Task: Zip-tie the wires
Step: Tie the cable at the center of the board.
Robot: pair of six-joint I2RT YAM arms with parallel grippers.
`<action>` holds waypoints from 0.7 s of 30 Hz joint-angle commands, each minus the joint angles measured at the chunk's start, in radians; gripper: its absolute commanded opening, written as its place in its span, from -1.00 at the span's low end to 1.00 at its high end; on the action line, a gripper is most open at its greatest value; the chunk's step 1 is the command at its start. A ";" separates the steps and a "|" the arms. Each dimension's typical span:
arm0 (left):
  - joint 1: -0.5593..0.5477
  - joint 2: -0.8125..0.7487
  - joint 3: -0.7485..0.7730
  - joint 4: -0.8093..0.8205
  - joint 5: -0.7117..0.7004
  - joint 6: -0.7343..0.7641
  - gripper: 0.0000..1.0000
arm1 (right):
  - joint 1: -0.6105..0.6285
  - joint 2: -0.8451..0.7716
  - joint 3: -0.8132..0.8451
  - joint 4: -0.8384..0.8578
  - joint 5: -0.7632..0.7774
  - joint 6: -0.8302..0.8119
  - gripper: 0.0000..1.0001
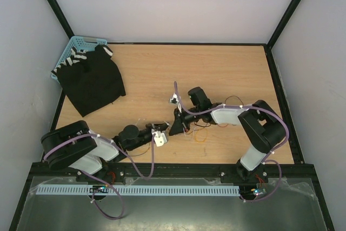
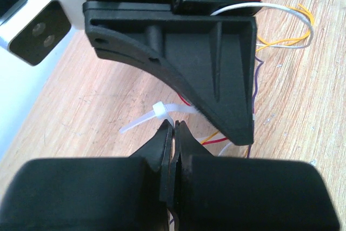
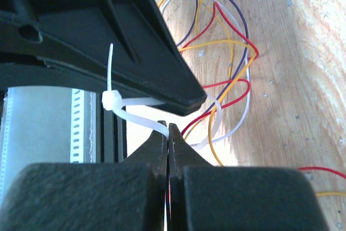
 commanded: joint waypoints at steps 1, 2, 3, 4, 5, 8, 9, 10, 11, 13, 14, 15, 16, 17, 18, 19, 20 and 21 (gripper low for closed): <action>0.018 -0.004 0.010 0.003 0.021 -0.071 -1.00 | -0.005 -0.044 -0.030 0.013 0.004 -0.020 -0.97; 0.019 -0.001 0.011 0.002 0.026 -0.073 -1.00 | -0.006 -0.048 -0.033 0.017 0.006 -0.017 -0.95; 0.020 0.004 0.014 0.003 0.031 -0.076 -1.00 | -0.006 -0.052 -0.038 0.022 0.008 -0.015 -0.89; 0.021 0.009 0.017 0.002 0.036 -0.077 -1.00 | -0.006 -0.055 -0.042 0.025 0.010 -0.011 -0.80; 0.022 0.014 0.019 0.003 0.040 -0.079 -1.00 | -0.006 -0.058 -0.044 0.030 0.012 -0.006 -0.74; 0.021 0.029 0.027 0.002 0.042 -0.088 -1.00 | -0.006 -0.072 -0.049 0.034 0.019 -0.002 -0.60; 0.022 0.035 0.029 0.003 0.045 -0.091 -1.00 | -0.006 -0.076 -0.050 0.034 0.022 -0.002 -0.56; 0.021 0.040 0.033 0.003 0.047 -0.092 -1.00 | -0.006 -0.081 -0.051 0.034 0.025 -0.002 -0.52; 0.021 0.043 0.035 0.002 0.047 -0.096 -1.00 | -0.006 -0.085 -0.051 0.034 0.028 -0.003 -0.49; 0.023 0.048 0.040 0.002 0.048 -0.100 -1.00 | -0.006 -0.091 -0.053 0.034 0.031 -0.003 -0.44; 0.022 0.050 0.041 0.002 0.048 -0.105 -1.00 | -0.006 -0.093 -0.053 0.034 0.032 -0.002 -0.42; 0.024 0.051 0.043 0.002 0.048 -0.109 -1.00 | -0.005 -0.093 -0.053 0.034 0.032 -0.002 -0.40; 0.025 0.053 0.045 0.002 0.049 -0.110 -1.00 | -0.006 -0.094 -0.053 0.034 0.032 -0.001 -0.38; 0.027 0.055 0.045 0.003 0.048 -0.113 -1.00 | -0.006 -0.095 -0.055 0.033 0.033 -0.003 -0.37; 0.030 0.055 0.045 0.003 0.050 -0.117 -1.00 | -0.006 -0.096 -0.055 0.033 0.035 -0.003 -0.36; 0.034 0.055 0.045 0.003 0.051 -0.122 -1.00 | -0.006 -0.098 -0.054 0.030 0.036 -0.003 -0.34; 0.038 0.056 0.045 0.003 0.051 -0.127 -1.00 | -0.006 -0.099 -0.055 0.025 0.040 -0.006 -0.32; 0.043 0.058 0.045 0.002 0.054 -0.134 -1.00 | -0.006 -0.104 -0.055 0.020 0.045 -0.009 -0.29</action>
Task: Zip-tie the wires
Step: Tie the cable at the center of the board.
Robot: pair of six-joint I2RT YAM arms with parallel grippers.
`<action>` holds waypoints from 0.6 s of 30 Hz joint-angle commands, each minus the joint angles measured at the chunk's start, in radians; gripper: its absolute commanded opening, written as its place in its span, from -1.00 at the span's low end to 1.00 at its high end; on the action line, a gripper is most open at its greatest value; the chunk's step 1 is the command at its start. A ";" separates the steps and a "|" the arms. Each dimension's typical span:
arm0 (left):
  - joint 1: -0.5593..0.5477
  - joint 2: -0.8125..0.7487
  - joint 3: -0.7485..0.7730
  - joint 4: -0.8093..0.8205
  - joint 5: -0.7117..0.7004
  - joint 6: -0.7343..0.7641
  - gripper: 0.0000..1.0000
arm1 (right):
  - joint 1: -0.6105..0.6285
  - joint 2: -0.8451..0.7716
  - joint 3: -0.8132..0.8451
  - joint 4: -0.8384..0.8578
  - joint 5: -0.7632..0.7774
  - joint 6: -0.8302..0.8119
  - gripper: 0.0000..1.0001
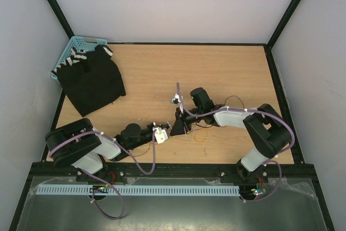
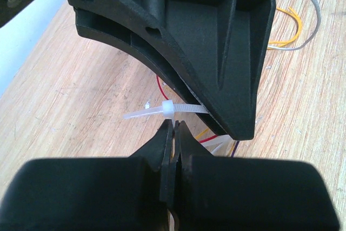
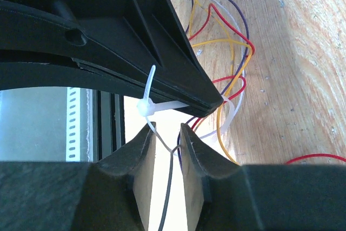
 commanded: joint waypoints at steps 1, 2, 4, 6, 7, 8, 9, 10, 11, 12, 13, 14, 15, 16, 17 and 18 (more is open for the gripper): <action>0.019 0.012 0.021 0.015 0.027 -0.041 -1.00 | -0.006 -0.039 -0.009 0.001 0.012 -0.014 -0.25; 0.023 0.013 0.021 0.015 0.031 -0.046 -1.00 | -0.006 -0.044 -0.010 -0.006 0.020 -0.018 -0.20; 0.029 0.017 0.021 0.015 0.038 -0.055 -1.00 | -0.006 -0.056 -0.009 -0.027 0.043 -0.033 -0.09; 0.035 0.020 0.022 0.016 0.046 -0.063 -1.00 | -0.006 -0.065 -0.010 -0.043 0.061 -0.048 0.03; 0.037 0.021 0.023 0.016 0.047 -0.065 -1.00 | -0.006 -0.069 -0.010 -0.049 0.069 -0.053 0.06; 0.038 0.024 0.023 0.016 0.047 -0.066 -1.00 | -0.006 -0.073 -0.009 -0.055 0.078 -0.058 0.10; 0.039 0.025 0.024 0.015 0.047 -0.065 -1.00 | -0.006 -0.077 -0.007 -0.061 0.088 -0.063 0.13; 0.040 0.025 0.023 0.017 0.048 -0.069 -1.00 | -0.006 -0.080 -0.007 -0.068 0.096 -0.067 0.17; 0.042 0.025 0.023 0.016 0.049 -0.070 -1.00 | -0.006 -0.085 -0.005 -0.076 0.103 -0.071 0.20; 0.043 0.026 0.023 0.016 0.048 -0.071 -1.00 | -0.006 -0.091 -0.003 -0.085 0.113 -0.081 0.22; 0.043 0.027 0.023 0.016 0.048 -0.073 -1.00 | -0.006 -0.096 -0.001 -0.097 0.123 -0.088 0.23; 0.045 0.027 0.021 0.017 0.050 -0.075 -1.00 | -0.006 -0.102 0.002 -0.105 0.135 -0.093 0.24; 0.045 0.025 0.021 0.015 0.051 -0.075 -1.00 | -0.006 -0.115 0.004 -0.112 0.146 -0.094 0.24; 0.045 0.025 0.020 0.016 0.051 -0.076 -1.00 | -0.006 -0.125 0.006 -0.115 0.154 -0.093 0.24; 0.045 0.025 0.019 0.015 0.051 -0.075 -1.00 | -0.007 -0.140 0.010 -0.117 0.162 -0.090 0.24; 0.045 0.023 0.018 0.015 0.052 -0.075 -1.00 | -0.008 -0.151 0.013 -0.116 0.167 -0.082 0.24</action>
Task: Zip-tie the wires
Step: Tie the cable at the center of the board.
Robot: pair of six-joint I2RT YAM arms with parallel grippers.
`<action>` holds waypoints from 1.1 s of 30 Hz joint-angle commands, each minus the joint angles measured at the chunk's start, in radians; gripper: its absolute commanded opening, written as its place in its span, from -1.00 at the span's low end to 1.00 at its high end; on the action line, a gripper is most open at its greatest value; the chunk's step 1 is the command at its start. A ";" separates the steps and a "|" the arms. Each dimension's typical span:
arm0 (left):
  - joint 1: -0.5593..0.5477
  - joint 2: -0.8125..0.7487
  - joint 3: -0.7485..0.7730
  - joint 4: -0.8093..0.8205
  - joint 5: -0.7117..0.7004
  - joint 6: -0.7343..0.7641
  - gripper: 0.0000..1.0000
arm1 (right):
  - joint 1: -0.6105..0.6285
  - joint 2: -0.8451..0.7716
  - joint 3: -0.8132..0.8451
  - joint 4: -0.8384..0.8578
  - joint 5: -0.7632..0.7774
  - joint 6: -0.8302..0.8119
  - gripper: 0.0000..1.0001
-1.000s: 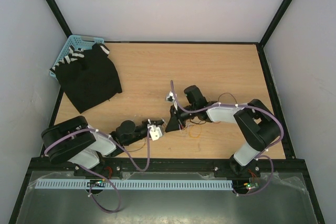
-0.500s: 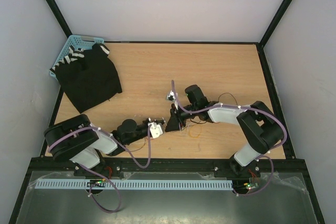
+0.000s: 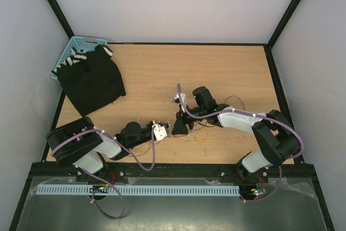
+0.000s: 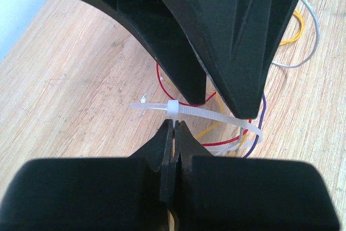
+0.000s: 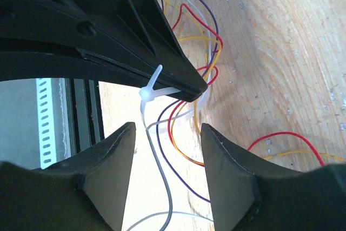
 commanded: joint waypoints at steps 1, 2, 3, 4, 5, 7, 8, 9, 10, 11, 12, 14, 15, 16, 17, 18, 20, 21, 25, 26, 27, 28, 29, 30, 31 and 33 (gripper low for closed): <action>0.006 0.002 0.012 0.017 0.019 -0.017 -1.00 | -0.008 -0.079 0.019 -0.035 0.036 -0.009 0.24; 0.007 0.002 0.012 0.017 0.019 -0.017 -1.00 | -0.008 -0.093 0.026 -0.041 0.039 -0.002 0.24; 0.007 0.003 0.011 0.017 0.019 -0.017 -1.00 | -0.008 -0.104 0.032 -0.046 0.044 0.006 0.24; 0.007 0.003 0.012 0.017 0.020 -0.018 -1.00 | -0.008 -0.116 0.038 -0.052 0.052 0.014 0.25; 0.006 0.003 0.012 0.017 0.021 -0.017 -1.00 | -0.008 -0.129 0.045 -0.059 0.059 0.020 0.26; 0.007 0.004 0.012 0.017 0.023 -0.018 -1.00 | -0.008 -0.148 0.057 -0.073 0.083 0.027 0.29; 0.006 0.004 0.014 0.018 0.025 -0.017 -1.00 | -0.008 -0.154 0.062 -0.078 0.100 0.031 0.30; 0.007 0.003 0.014 0.018 0.027 -0.018 -1.00 | -0.008 -0.160 0.068 -0.079 0.117 0.037 0.30; 0.007 0.003 0.013 0.017 0.027 -0.019 -1.00 | -0.008 -0.161 0.074 -0.079 0.133 0.045 0.30; 0.007 0.002 0.012 0.017 0.029 -0.018 -1.00 | -0.008 -0.161 0.082 -0.074 0.148 0.065 0.30; 0.007 0.001 0.013 0.017 0.030 -0.017 -1.00 | -0.008 -0.158 0.090 -0.068 0.161 0.090 0.29; 0.006 0.000 0.012 0.017 0.030 -0.017 -1.00 | -0.008 -0.144 0.118 -0.064 0.168 0.145 0.27; 0.007 0.000 0.013 0.016 0.032 -0.017 -1.00 | -0.009 -0.136 0.130 -0.065 0.163 0.164 0.26; 0.007 -0.001 0.013 0.017 0.032 -0.016 -1.00 | -0.008 -0.129 0.142 -0.065 0.151 0.180 0.25; 0.007 -0.001 0.012 0.017 0.033 -0.015 -1.00 | -0.007 -0.123 0.150 -0.066 0.136 0.193 0.25; 0.007 -0.002 0.012 0.017 0.033 -0.016 -1.00 | -0.007 -0.118 0.156 -0.067 0.130 0.205 0.24; 0.007 -0.002 0.012 0.017 0.033 -0.016 -1.00 | -0.006 -0.106 0.167 -0.084 0.122 0.216 0.24; 0.007 -0.001 0.012 0.016 0.033 -0.016 -1.00 | -0.005 -0.098 0.173 -0.096 0.119 0.219 0.24; 0.007 -0.001 0.015 0.017 0.034 -0.016 -1.00 | 0.003 -0.058 0.181 -0.123 0.098 0.241 0.21; 0.006 -0.001 0.014 0.016 0.034 -0.017 -1.00 | 0.008 -0.054 0.178 -0.122 0.097 0.243 0.21; 0.006 0.000 0.014 0.017 0.033 -0.017 -1.00 | 0.012 -0.052 0.177 -0.122 0.097 0.243 0.20; 0.006 0.000 0.014 0.017 0.034 -0.018 -1.00 | 0.016 -0.049 0.176 -0.122 0.098 0.243 0.20; 0.006 0.000 0.014 0.017 0.034 -0.018 -1.00 | 0.020 -0.048 0.176 -0.120 0.097 0.245 0.20; 0.006 0.000 0.014 0.016 0.034 -0.018 -1.00 | 0.022 -0.046 0.175 -0.119 0.097 0.245 0.20; 0.006 0.000 0.014 0.017 0.034 -0.017 -1.00 | 0.023 -0.043 0.175 -0.120 0.097 0.245 0.19; 0.007 0.000 0.016 0.017 0.034 -0.017 -1.00 | 0.025 -0.038 0.174 -0.120 0.092 0.245 0.18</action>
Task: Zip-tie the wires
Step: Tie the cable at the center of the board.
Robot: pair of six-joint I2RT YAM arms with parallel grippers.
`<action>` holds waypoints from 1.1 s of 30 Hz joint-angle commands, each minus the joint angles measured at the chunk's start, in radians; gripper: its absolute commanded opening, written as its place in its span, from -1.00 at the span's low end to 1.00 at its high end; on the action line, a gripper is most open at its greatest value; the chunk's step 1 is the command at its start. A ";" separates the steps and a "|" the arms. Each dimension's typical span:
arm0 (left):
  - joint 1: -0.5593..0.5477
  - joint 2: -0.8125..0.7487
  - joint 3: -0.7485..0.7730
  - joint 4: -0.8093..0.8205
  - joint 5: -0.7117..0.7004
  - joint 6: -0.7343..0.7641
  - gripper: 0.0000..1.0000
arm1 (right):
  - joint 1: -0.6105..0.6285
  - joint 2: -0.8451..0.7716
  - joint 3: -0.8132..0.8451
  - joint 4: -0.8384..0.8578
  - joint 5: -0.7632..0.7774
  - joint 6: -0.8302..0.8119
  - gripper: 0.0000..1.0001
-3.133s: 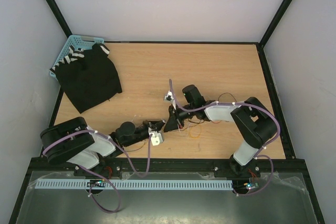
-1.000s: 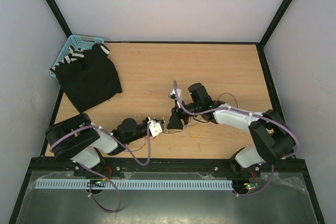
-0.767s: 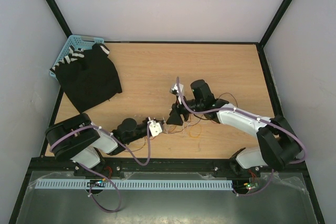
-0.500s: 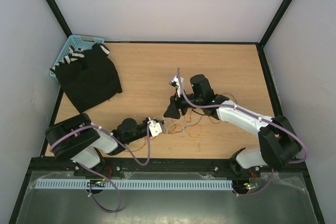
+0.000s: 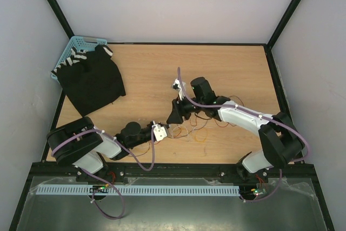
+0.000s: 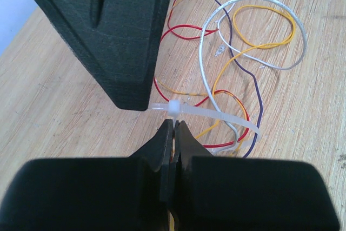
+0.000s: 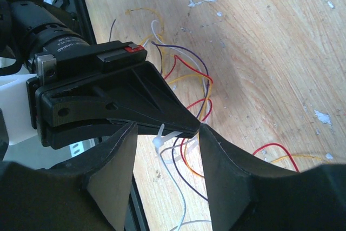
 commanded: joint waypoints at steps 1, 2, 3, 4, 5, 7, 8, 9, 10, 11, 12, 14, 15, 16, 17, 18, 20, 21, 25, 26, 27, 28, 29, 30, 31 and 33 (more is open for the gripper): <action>0.007 0.000 0.015 0.016 0.014 -0.006 -1.00 | 0.012 0.011 0.017 -0.012 -0.031 0.018 0.16; 0.006 0.001 0.016 0.017 0.014 -0.005 -1.00 | 0.013 0.014 0.017 -0.011 -0.036 0.018 0.14; 0.007 0.002 0.017 0.017 0.015 -0.004 -1.00 | 0.014 0.018 0.019 -0.011 -0.041 0.020 0.11; 0.007 0.003 0.018 0.017 0.015 -0.003 -1.00 | 0.017 0.022 0.019 -0.012 -0.044 0.020 0.09; 0.006 0.002 0.017 0.017 0.015 -0.004 -1.00 | 0.020 0.027 0.018 -0.012 -0.045 0.020 0.07; 0.006 0.003 0.017 0.017 0.015 -0.002 -1.00 | 0.023 0.035 0.019 -0.011 -0.045 0.021 0.02; 0.006 0.001 0.017 0.017 0.015 -0.002 -1.00 | 0.025 0.037 0.019 -0.011 -0.045 0.022 -0.01; 0.006 0.002 0.017 0.017 0.014 -0.001 -1.00 | 0.025 0.038 0.019 -0.010 -0.045 0.024 -0.04; 0.006 0.001 0.018 0.016 0.015 0.000 -1.00 | 0.026 0.039 0.019 -0.005 -0.046 0.026 -0.06; 0.007 0.002 0.017 0.016 0.014 -0.001 -1.00 | 0.026 0.039 0.019 -0.002 -0.048 0.028 -0.09; 0.006 0.001 0.017 0.017 0.014 0.001 -1.00 | 0.028 0.038 0.019 0.000 -0.049 0.031 -0.12; 0.006 0.003 0.018 0.017 0.015 0.001 -1.00 | 0.027 0.037 0.020 0.006 -0.055 0.036 -0.17; 0.007 0.003 0.019 0.017 0.016 0.001 -1.00 | 0.028 0.039 0.020 0.006 -0.058 0.037 -0.20; 0.006 0.003 0.018 0.016 0.016 0.001 -1.00 | 0.029 0.040 0.021 0.008 -0.062 0.038 -0.22; 0.007 0.003 0.018 0.017 0.016 0.001 -1.00 | 0.029 0.041 0.023 0.007 -0.065 0.039 -0.25; 0.006 0.004 0.018 0.017 0.016 0.001 -1.00 | 0.029 0.043 0.021 0.008 -0.070 0.040 -0.27; 0.006 0.006 0.018 0.017 0.014 0.001 -1.00 | 0.030 0.045 0.022 0.007 -0.079 0.039 -0.29; 0.006 0.007 0.018 0.017 0.014 0.000 -1.00 | 0.030 0.047 0.023 0.003 -0.082 0.035 -0.29; 0.007 0.007 0.018 0.017 0.015 -0.001 -1.00 | 0.030 0.054 0.028 -0.009 -0.093 0.028 -0.35; 0.007 0.009 0.019 0.017 0.015 0.000 -1.00 | 0.030 0.056 0.029 -0.008 -0.095 0.028 -0.37; 0.006 0.009 0.019 0.016 0.014 -0.001 -1.00 | 0.030 0.057 0.029 -0.008 -0.096 0.029 -0.40; 0.007 0.009 0.018 0.017 0.014 -0.002 -1.00 | 0.030 0.058 0.028 -0.009 -0.096 0.029 -0.43; 0.007 0.009 0.019 0.017 0.014 -0.002 -1.00 | 0.030 0.059 0.029 -0.009 -0.098 0.029 -0.47; 0.007 0.010 0.018 0.016 0.014 -0.003 -1.00 | 0.030 0.059 0.029 -0.008 -0.101 0.029 -0.51; 0.007 0.010 0.018 0.017 0.015 -0.003 -1.00 | 0.031 0.059 0.029 -0.008 -0.103 0.030 -0.55; 0.007 0.011 0.018 0.016 0.015 -0.004 -1.00 | 0.030 0.057 0.031 -0.009 -0.101 0.032 -0.63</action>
